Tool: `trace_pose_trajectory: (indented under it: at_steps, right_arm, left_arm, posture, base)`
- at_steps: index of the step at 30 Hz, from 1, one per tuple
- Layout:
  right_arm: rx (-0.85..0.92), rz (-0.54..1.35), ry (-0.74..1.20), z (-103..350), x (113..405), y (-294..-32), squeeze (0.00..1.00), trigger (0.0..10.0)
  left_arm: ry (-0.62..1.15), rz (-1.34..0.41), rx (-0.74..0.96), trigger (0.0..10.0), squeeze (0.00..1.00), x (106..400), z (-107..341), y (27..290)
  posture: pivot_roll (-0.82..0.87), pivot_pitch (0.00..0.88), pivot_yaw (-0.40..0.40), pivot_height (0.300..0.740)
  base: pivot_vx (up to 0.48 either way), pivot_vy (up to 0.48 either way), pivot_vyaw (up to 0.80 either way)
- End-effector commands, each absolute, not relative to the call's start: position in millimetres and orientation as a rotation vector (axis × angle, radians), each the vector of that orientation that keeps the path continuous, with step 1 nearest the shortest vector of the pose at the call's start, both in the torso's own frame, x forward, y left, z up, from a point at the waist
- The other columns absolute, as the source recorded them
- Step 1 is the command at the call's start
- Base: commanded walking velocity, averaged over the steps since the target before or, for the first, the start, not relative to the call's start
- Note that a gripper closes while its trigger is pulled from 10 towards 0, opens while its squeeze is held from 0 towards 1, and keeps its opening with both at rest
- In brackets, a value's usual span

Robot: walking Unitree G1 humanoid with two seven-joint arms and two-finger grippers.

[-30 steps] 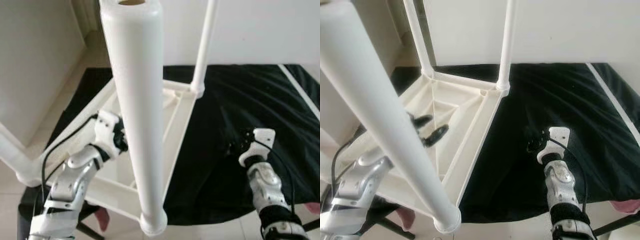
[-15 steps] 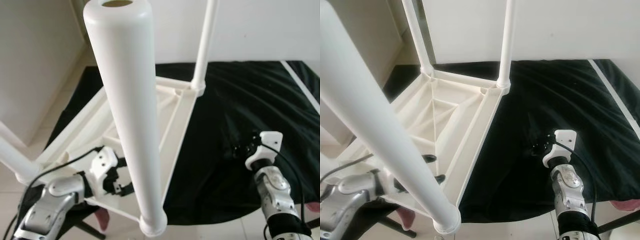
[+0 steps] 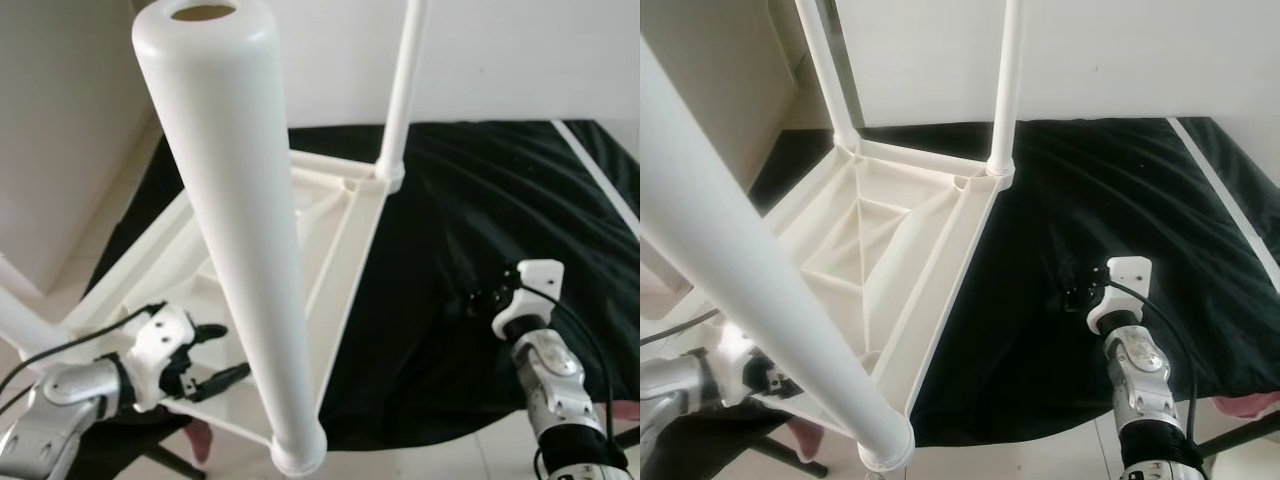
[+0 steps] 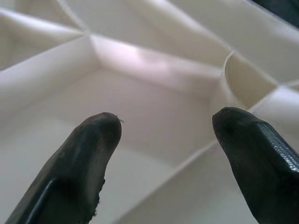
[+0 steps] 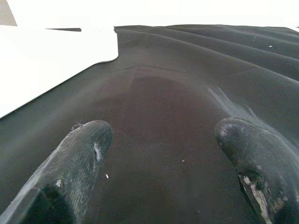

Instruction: Building children table

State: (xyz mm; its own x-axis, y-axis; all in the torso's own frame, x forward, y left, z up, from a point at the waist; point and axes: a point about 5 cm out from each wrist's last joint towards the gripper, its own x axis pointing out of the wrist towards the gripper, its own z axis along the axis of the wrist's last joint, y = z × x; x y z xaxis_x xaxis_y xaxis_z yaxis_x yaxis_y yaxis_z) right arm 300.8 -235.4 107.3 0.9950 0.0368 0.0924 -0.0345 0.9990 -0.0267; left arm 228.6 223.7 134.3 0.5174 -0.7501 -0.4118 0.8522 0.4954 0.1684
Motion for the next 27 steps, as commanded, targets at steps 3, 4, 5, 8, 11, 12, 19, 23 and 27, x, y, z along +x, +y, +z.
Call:
trace_pose_trajectory:
  at_steps: [3, 4, 5, 8, 11, 12, 19, 23, 27]
  right_arm:
    - [-0.020, 0.042, -0.075, 106, 301, -234, 0.00, 10.0]
    - [-0.020, 0.041, -0.074, 106, 301, -235, 0.00, 10.0]
    - [-0.020, 0.041, -0.074, 106, 301, -235, 0.00, 10.0]
    - [-0.022, 0.038, -0.072, 106, 301, -236, 0.00, 10.0]
    - [-0.021, 0.038, -0.071, 106, 302, -236, 0.00, 10.0]
    - [-0.021, 0.038, -0.071, 106, 302, -236, 0.00, 10.0]
    - [-0.023, 0.042, -0.073, 106, 303, -233, 0.00, 10.0]
    - [-0.025, 0.041, -0.073, 107, 304, -233, 0.00, 10.0]
    - [-0.027, 0.041, -0.074, 108, 305, -233, 0.00, 10.0]
  left_arm:
    - [0.379, -0.948, 0.404, 10.0, 0.00, 225, 127, 239]
    - [0.366, -0.936, 0.382, 10.0, 0.00, 226, 132, 242]
    - [0.366, -0.936, 0.382, 10.0, 0.00, 226, 132, 242]
    - [0.345, -0.920, 0.355, 10.0, 0.00, 227, 138, 247]
    - [0.385, -0.928, 0.391, 10.0, 0.00, 224, 131, 251]
    - [0.385, -0.928, 0.391, 10.0, 0.00, 224, 131, 251]
    - [0.421, -0.918, 0.426, 10.0, 0.00, 227, 121, 248]
    - [0.435, -0.861, 0.478, 10.0, 0.00, 236, 114, 249]
    - [0.460, -0.804, 0.534, 10.0, 0.00, 244, 109, 251]
  posture:
    - [0.04, 0.036, 0.014, 0.740]
    - [0.04, 0.036, 0.014, 0.740]
    - [0.04, 0.036, 0.014, 0.740]
    - [0.04, 0.036, 0.014, 0.740]
    - [0.04, 0.031, 0.017, 0.740]
    - [0.04, 0.031, 0.017, 0.740]
    - [0.04, 0.026, 0.017, 0.740]
    - [0.04, 0.021, 0.017, 0.740]
    - [0.04, 0.020, 0.018, 0.740]
  base:
    - [0.000, 0.000, 0.00]
    - [0.000, 0.000, 0.00]
    - [0.000, 0.000, 0.00]
    - [0.000, 0.000, 0.00]
    - [0.000, 0.000, 0.00]
    - [0.000, 0.000, 0.00]
    - [0.000, 0.000, 0.00]
    - [0.000, 0.000, 0.00]
    - [0.000, 0.000, 0.00]
